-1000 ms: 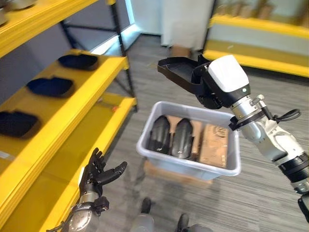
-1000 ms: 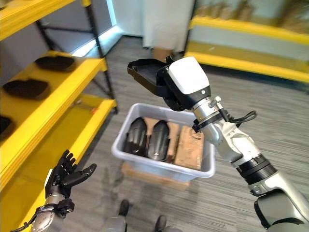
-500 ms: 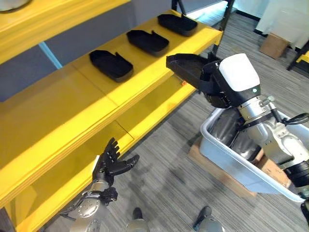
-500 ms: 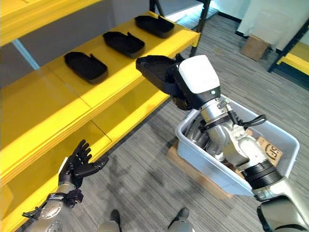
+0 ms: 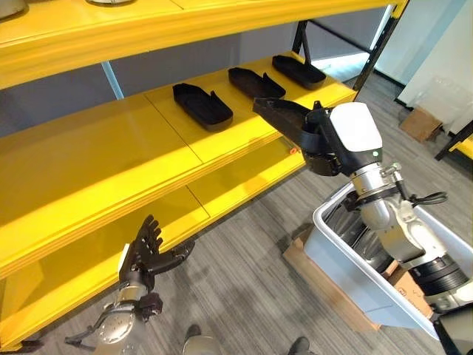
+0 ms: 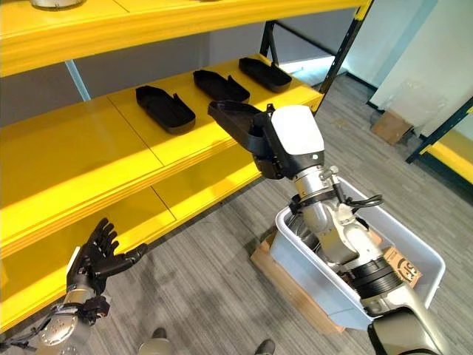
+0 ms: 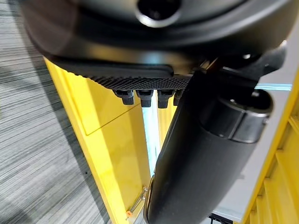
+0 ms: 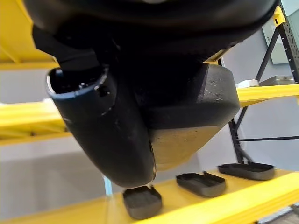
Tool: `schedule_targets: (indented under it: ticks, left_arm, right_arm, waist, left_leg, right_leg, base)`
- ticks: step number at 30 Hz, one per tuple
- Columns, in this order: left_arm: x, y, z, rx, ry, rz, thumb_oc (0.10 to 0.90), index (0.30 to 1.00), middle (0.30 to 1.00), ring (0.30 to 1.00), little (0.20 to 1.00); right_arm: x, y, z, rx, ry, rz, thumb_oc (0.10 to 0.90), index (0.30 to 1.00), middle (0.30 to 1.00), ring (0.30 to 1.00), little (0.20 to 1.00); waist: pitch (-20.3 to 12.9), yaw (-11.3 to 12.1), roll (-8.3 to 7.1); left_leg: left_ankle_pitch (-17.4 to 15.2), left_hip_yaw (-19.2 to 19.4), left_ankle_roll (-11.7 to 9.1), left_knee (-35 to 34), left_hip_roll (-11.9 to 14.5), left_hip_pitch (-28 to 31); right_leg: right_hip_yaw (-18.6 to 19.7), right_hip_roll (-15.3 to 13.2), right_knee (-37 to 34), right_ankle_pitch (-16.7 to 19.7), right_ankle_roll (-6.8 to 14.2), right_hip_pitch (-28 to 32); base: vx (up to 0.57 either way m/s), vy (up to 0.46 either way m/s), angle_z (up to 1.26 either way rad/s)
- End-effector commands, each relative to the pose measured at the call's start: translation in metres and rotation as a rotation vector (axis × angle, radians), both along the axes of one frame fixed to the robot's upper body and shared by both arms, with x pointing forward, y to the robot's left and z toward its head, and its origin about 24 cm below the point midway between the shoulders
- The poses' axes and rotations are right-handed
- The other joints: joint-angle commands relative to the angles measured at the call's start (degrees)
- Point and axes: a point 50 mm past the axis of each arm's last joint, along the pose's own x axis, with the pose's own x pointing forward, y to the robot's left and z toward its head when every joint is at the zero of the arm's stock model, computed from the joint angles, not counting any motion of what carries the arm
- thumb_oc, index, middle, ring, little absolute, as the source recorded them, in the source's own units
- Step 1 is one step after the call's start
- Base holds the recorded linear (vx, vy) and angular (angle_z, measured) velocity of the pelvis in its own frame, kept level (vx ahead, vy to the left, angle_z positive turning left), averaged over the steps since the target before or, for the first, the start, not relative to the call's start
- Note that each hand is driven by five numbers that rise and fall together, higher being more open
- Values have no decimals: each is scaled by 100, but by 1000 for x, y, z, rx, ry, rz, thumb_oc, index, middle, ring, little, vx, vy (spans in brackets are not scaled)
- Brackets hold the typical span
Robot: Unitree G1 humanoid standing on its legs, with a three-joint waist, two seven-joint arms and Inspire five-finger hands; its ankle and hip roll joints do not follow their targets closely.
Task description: Move parts from the plastic box to the shelf.
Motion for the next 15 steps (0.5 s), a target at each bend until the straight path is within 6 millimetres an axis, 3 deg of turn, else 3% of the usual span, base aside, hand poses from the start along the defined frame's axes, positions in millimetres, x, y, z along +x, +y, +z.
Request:
schedule_targets:
  ticks: [1, 9, 12, 14, 15]
  left_arm:
    - [17, -7, 46, 74, -249, -52, 900, 1000, 1000, 1000, 1000]
    - [27, -11, 55, 103, -289, -72, 900, 1000, 1000, 1000, 1000]
    - [29, -10, 56, 111, -298, -67, 900, 1000, 1000, 1000, 1000]
    - [32, -10, 57, 128, -298, -71, 900, 1000, 1000, 1000, 1000]
    - [36, -12, 58, 133, -299, -88, 900, 1000, 1000, 1000, 1000]
  right_arm:
    - [-6, 4, 78, 43, -343, 27, 400, 300, 300, 300, 300]
    - [-1, 17, 88, 25, -379, 36, 400, 300, 300, 300, 300]
    - [0, 16, 86, 16, -373, 27, 400, 300, 300, 300, 300]
    - [1, 13, 83, 5, -362, 17, 400, 300, 300, 300, 300]
    - [-1, 8, 79, -1, -347, 7, 400, 300, 300, 300, 300]
  waist:
    - [-353, 140, 168]
    - [-142, 335, 154]
    - [-75, 365, 120]
    - [-68, 330, 130]
    - [-48, 111, 184]
  left_leg:
    - [-567, 107, 491, -1, -65, 138]
    - [-1281, -124, 847, 1230, -573, -519]
    - [-1300, -89, 978, 1544, -723, -744]
    - [-1334, -251, 1068, 1616, -786, -864]
    - [-1258, -462, 1123, 1454, -945, -834]
  right_leg:
    - [224, -161, 313, -268, 492, -168]
    - [445, -617, 312, 325, 612, -230]
    - [536, -816, 363, 469, 545, -293]
    - [958, -828, 544, 532, 497, -392]
    - [1868, -477, 531, 672, 423, -620]
  base:
    - [-61, 135, 4]
    - [-59, 207, 11]
    - [-105, 188, 14]
    - [45, 129, 29]
    - [148, 186, 56]
